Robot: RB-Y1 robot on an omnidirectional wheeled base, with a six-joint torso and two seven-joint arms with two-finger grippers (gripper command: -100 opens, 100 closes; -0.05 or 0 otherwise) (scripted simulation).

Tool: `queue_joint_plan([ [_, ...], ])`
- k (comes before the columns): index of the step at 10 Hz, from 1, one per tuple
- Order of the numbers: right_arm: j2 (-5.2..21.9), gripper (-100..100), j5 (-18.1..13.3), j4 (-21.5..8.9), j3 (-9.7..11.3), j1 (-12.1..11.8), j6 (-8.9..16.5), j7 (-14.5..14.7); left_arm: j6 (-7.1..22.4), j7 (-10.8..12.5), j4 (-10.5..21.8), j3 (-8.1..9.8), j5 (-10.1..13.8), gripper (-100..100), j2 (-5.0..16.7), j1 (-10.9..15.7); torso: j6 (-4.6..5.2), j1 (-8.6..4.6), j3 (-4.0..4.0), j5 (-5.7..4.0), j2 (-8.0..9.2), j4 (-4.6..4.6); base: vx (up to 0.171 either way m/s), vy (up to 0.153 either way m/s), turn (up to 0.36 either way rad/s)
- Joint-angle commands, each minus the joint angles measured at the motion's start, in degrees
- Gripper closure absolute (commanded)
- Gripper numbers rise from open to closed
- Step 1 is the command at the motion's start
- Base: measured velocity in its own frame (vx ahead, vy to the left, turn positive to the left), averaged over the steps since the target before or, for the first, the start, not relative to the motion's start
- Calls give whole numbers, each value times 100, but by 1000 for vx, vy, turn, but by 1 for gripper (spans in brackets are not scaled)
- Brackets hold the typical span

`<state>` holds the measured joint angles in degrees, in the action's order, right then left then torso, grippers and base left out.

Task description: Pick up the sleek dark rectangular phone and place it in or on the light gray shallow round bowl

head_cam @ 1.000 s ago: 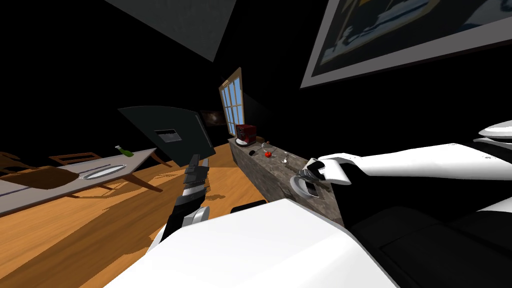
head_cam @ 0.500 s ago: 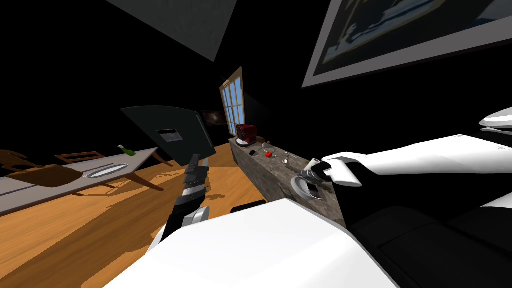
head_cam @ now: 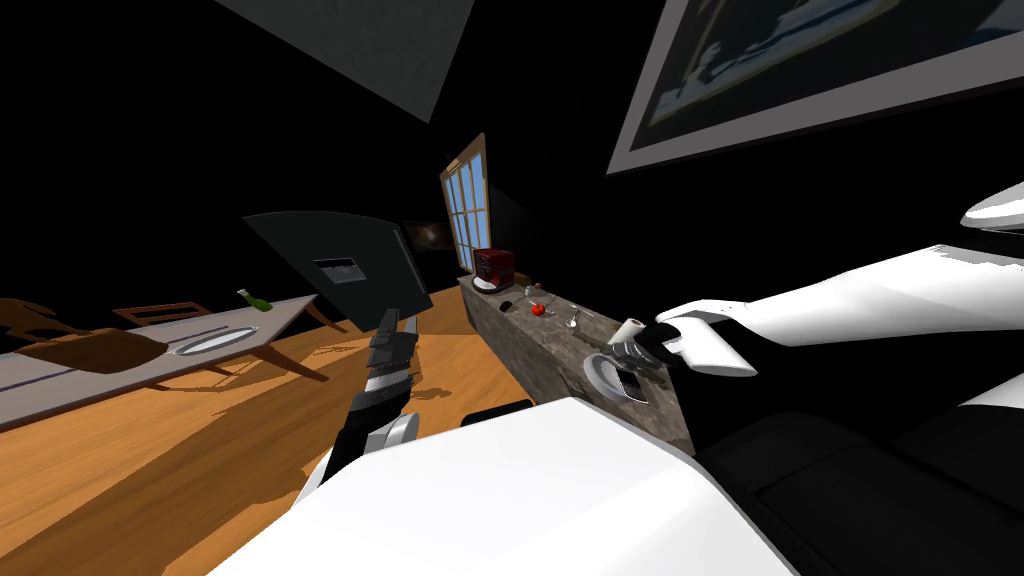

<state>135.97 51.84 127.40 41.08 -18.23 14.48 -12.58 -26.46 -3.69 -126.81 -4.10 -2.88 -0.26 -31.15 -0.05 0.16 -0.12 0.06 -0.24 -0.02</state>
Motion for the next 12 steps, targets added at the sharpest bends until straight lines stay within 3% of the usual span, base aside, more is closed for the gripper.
queue_joint_plan([
  [1,31,-100,3,2,-1,-1,-278,4,0,0,0,0,0,0,0,0,0,0,0,0,0,0,0,0,0],
  [2,303,-100,-53,139,271,-171,-448,-277,0,0,0,0,0,0,0,0,0,0,0,0,0,0,23,21,104],
  [4,503,-100,-53,139,557,-171,-662,-573,0,0,0,0,0,0,0,0,0,6,-6,2,-11,-3,26,8,25],
  [7,941,-100,-53,139,624,-171,-1151,-573,0,0,0,0,0,0,0,0,0,0,0,1,-1,0,1,-2,-3],
  [9,941,-100,-53,139,624,-171,-1348,-573,0,0,0,0,0,0,0,0,0,0,0,0,0,0,0,0,0],
  [10,1218,-100,-110,276,900,-341,-1582,-860,0,0,0,0,0,0,0,0,0,0,0,-1,0,0,27,11,86],
  [12,1569,-100,-110,276,1242,-341,-1889,-1151,0,0,0,0,0,0,0,0,0,4,-7,1,-11,-3,24,5,33],
])
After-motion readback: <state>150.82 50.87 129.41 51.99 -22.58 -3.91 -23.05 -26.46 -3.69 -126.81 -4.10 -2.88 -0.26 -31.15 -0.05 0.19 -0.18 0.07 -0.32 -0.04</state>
